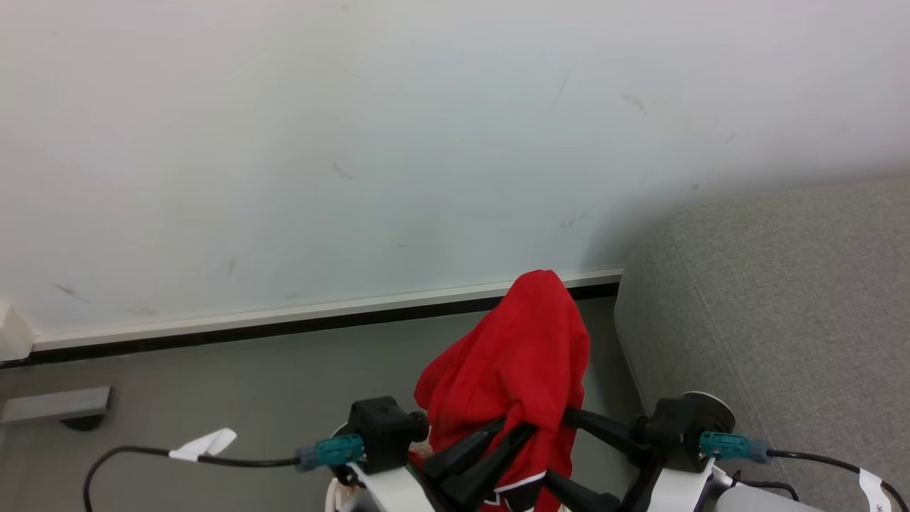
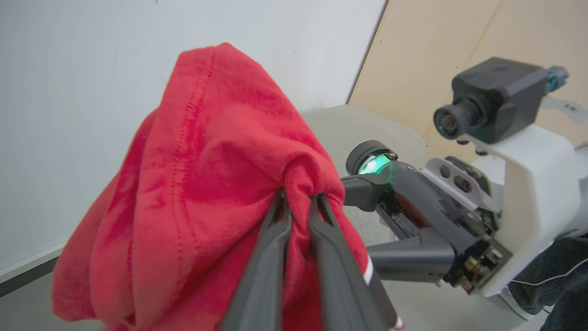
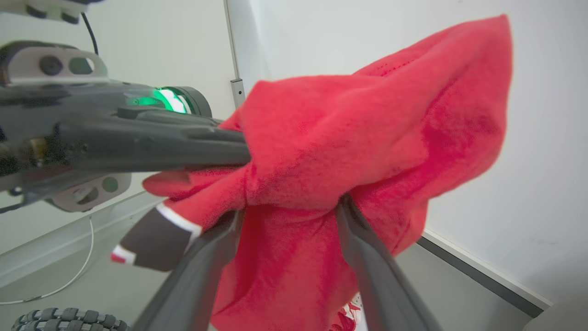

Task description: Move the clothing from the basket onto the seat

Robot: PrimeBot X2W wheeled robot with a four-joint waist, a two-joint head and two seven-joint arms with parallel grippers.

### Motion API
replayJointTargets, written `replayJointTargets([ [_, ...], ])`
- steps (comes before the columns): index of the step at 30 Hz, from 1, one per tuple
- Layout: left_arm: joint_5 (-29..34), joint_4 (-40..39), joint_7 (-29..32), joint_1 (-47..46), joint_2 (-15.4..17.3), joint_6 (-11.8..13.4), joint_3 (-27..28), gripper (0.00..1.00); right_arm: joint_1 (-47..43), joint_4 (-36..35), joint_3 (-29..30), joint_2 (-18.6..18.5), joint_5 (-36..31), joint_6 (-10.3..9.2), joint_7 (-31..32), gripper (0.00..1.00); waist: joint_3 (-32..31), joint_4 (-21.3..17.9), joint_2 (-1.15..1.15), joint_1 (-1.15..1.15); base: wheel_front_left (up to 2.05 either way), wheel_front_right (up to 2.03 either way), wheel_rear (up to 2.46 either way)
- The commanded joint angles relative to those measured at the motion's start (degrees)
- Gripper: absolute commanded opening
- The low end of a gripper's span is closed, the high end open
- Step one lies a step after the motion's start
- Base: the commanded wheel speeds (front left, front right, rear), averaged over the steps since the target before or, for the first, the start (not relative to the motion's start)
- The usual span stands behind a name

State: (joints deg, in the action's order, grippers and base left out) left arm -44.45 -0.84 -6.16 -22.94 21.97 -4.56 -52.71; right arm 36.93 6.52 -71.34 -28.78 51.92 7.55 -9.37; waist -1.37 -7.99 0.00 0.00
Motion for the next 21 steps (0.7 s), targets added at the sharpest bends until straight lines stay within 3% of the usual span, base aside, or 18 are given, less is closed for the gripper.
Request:
replayJointTargets([
  [1,-0.8,-0.1,-0.1,-0.4,-0.8,-0.4,-0.5,0.00,1.1,0.0,-0.5,0.7,0.8,-0.12,-0.7,1.00,0.0,0.0,0.00,0.00,0.00,0.00,0.00],
  [3,-1.2,0.1,0.1,-0.3,-1.0,-0.7,-0.8,0.00,1.4,0.3,-1.1,1.0,1.5,-0.12,-1.4,1.00,-0.1,0.1,0.00,0.00,0.00,0.00,0.00],
  [4,-1.5,0.2,0.1,-0.2,-1.1,-0.8,-1.0,0.00,1.7,0.3,-1.3,1.1,1.7,-0.12,-1.8,0.76,-0.1,0.1,0.00,0.00,0.00,0.00,0.00],
  [5,-1.6,0.3,0.1,-0.2,-1.1,-0.8,-1.1,0.00,1.9,0.3,-1.4,1.2,2.1,-0.12,-2.3,0.40,-0.1,0.1,0.00,0.00,0.00,0.00,0.00],
  [7,-1.8,0.7,0.1,0.2,-1.1,-0.8,-1.3,0.00,2.2,0.4,-1.6,1.3,2.6,-0.12,-2.9,0.00,-0.2,0.1,0.00,0.00,0.00,0.00,0.00],
  [17,-1.4,2.3,-0.7,1.0,-1.1,0.0,-1.2,0.00,1.6,1.1,-1.8,0.3,4.7,-0.12,-4.9,0.00,-0.2,-0.6,0.00,0.00,0.00,0.00,0.00],
  [21,-0.9,3.0,-1.6,1.3,-1.1,0.5,-1.1,0.43,1.0,1.9,-1.8,-0.4,5.5,-0.12,-5.5,0.00,-0.2,-1.0,0.00,0.00,0.00,0.00,0.00],
])
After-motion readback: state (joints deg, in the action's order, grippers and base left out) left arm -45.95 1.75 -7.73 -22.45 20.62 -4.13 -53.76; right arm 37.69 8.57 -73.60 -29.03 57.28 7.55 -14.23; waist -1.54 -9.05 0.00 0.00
